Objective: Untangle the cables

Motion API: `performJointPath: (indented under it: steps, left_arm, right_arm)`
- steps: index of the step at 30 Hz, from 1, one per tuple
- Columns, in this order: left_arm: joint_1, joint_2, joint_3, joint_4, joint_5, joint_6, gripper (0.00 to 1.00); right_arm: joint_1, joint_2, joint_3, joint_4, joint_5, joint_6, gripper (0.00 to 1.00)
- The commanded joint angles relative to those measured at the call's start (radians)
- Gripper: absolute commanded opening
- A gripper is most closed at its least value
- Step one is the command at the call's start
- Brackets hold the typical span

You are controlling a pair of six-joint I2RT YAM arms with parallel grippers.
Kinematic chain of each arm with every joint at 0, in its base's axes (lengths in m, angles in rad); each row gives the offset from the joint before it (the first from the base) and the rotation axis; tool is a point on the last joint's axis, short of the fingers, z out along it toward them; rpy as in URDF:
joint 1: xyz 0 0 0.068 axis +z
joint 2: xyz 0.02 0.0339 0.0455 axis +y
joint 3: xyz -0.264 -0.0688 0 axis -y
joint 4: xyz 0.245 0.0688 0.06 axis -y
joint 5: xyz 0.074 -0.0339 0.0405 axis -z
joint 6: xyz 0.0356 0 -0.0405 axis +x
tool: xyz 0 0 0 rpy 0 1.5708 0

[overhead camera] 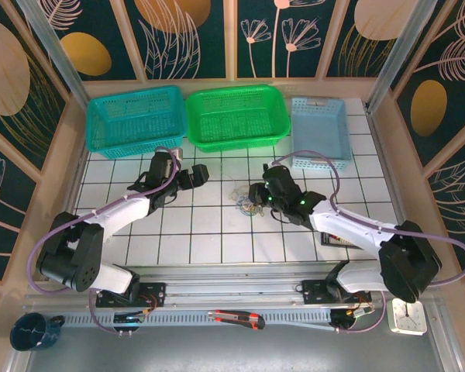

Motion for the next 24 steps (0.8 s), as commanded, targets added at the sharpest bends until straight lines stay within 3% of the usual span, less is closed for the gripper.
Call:
performJointPath:
  steps: [1, 3, 11, 24]
  left_arm:
    - [0.010, -0.011, 0.002, 0.007, 0.009, 0.005, 0.99]
    - [0.009, -0.012, 0.004, 0.005, 0.011, 0.005, 0.99]
    - [0.009, -0.012, 0.012, 0.001, 0.015, 0.006, 0.99]
    - [0.009, -0.024, 0.007, -0.006, 0.013, 0.009, 0.99]
  right_arm:
    - [-0.018, -0.044, -0.020, -0.016, 0.022, -0.007, 0.22]
    - [-0.030, -0.052, -0.023, -0.019, 0.025, -0.012, 0.23]
    - [-0.085, 0.038, 0.004, -0.040, 0.015, -0.087, 0.46]
    - [-0.138, 0.231, 0.060, 0.064, -0.099, -0.059, 0.45]
